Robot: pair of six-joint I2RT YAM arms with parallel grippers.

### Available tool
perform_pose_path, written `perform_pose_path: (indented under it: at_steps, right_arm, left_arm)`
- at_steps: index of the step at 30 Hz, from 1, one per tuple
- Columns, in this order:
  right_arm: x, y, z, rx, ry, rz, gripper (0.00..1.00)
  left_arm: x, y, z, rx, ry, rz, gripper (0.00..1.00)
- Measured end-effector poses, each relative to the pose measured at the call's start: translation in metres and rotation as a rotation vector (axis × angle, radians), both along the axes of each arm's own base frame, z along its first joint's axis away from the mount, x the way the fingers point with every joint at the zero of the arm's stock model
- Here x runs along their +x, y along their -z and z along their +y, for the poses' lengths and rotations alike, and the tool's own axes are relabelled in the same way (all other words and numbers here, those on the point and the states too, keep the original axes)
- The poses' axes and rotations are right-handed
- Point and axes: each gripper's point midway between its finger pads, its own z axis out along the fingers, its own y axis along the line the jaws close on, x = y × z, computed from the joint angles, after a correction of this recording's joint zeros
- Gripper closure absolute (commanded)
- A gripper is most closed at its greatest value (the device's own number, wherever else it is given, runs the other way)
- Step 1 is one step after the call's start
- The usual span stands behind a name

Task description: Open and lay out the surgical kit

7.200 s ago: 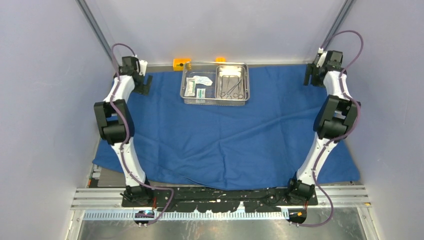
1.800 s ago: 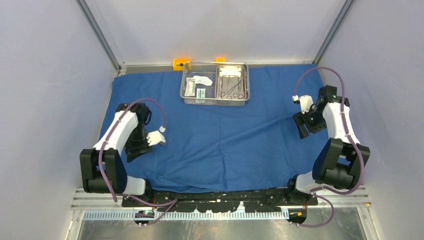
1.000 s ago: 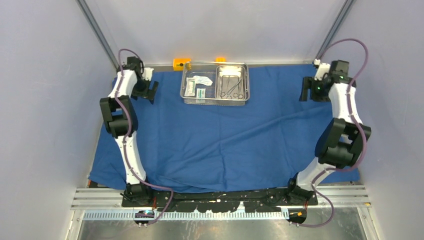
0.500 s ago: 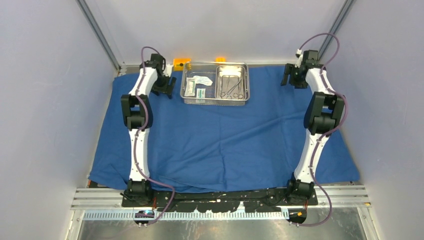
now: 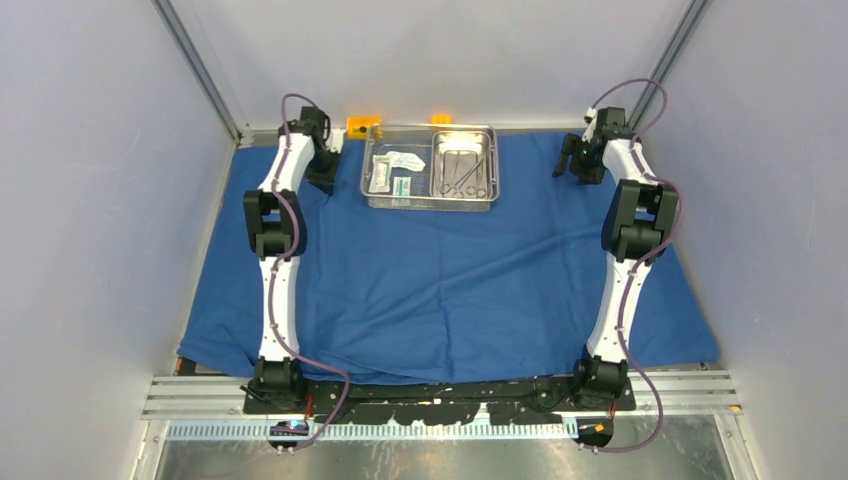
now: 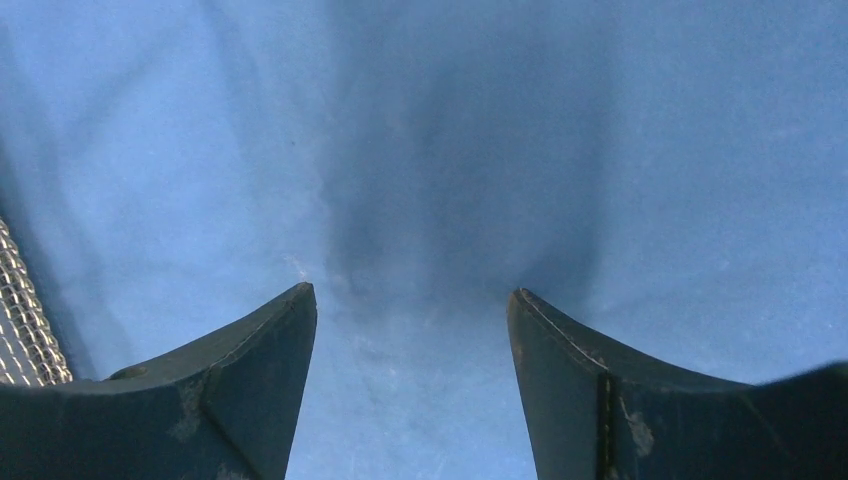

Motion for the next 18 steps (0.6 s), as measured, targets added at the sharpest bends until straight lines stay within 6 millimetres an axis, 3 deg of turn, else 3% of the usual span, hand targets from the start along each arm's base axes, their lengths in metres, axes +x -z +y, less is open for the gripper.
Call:
perform_pose_path:
  at_steps: [10,18]
  right_arm:
    - [0.011,0.001,0.024,0.007,-0.048,-0.014,0.27]
    - [0.018,0.007,0.034,-0.111,-0.081,-0.012,0.41]
  left_arm:
    - [0.0,0.0,0.0,-0.002,-0.002,-0.002,1.0]
    - [0.0,0.0,0.0,-0.002,-0.001,-0.004,1.0]
